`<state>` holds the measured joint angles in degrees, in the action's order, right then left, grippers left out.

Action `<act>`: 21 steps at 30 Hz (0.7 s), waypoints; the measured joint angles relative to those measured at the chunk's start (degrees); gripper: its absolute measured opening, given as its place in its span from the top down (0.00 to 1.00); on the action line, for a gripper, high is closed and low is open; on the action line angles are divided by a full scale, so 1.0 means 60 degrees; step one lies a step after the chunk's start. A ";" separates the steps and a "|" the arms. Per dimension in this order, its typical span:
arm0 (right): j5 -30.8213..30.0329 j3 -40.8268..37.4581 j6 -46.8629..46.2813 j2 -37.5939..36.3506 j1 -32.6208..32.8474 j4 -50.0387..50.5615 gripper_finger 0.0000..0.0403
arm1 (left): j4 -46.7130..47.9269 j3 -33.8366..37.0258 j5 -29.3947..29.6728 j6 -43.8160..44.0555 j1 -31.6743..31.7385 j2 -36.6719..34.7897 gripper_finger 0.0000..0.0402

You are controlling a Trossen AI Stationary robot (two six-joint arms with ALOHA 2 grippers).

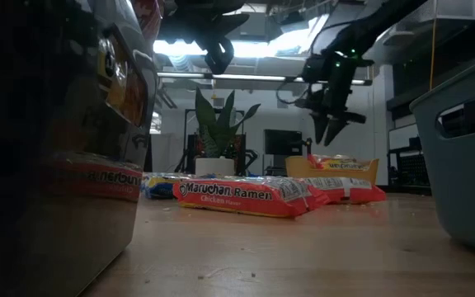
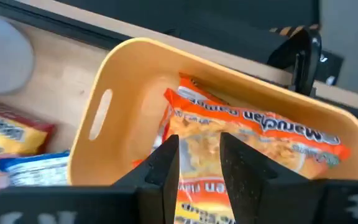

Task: Sort Maruchan noodles
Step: Put the orange noodle pack into the yellow bin

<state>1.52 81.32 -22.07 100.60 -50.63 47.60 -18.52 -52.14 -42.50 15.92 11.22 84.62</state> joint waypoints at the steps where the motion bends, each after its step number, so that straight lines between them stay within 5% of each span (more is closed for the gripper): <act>1: -0.0212 -0.0018 0.0001 0.0044 0.0130 -0.0040 0.74 | 0.0007 0.0000 0.0003 0.0004 0.0000 0.0000 0.82; 21: -0.0382 -0.0052 -0.0271 0.1238 0.0055 -0.0507 0.74 | 0.0022 0.0000 -0.0084 0.0007 0.0000 0.0000 0.82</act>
<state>-0.77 81.01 -23.70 108.03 -50.30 44.55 -18.39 -52.14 -43.00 15.97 11.22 84.62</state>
